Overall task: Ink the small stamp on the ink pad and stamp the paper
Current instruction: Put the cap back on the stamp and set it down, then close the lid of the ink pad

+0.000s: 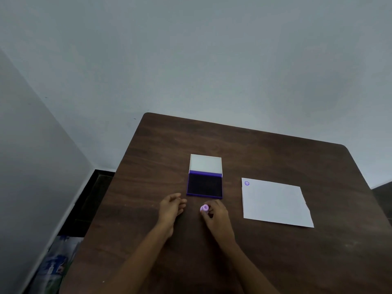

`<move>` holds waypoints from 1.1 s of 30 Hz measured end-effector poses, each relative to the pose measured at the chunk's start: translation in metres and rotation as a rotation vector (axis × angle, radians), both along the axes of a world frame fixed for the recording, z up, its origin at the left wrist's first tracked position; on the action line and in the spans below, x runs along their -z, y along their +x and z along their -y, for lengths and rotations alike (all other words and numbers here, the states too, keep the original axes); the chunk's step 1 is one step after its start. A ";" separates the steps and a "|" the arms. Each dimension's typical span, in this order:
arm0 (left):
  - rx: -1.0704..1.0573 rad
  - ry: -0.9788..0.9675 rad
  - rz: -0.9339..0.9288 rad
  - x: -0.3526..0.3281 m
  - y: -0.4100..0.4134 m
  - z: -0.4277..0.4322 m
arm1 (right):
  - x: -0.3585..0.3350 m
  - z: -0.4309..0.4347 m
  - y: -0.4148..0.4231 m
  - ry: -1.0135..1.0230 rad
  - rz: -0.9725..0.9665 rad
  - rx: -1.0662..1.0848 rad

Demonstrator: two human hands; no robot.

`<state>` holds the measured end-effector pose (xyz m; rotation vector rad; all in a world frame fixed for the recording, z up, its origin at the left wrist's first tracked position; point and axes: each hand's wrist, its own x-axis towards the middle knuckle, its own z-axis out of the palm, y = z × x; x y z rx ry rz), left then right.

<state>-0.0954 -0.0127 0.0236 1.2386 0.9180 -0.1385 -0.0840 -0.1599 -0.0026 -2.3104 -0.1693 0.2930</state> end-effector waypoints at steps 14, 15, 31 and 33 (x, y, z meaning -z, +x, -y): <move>0.146 0.440 0.086 -0.002 0.075 0.001 | -0.009 0.023 0.074 0.252 -0.072 0.410; 0.174 0.454 0.088 -0.003 0.082 0.002 | -0.009 0.022 0.085 0.246 -0.101 0.414; 0.315 0.649 0.006 0.003 0.120 0.035 | 0.002 -0.009 0.128 0.059 -0.116 0.317; 0.282 0.612 0.038 0.001 0.120 0.030 | -0.001 -0.008 0.131 0.182 -0.153 0.356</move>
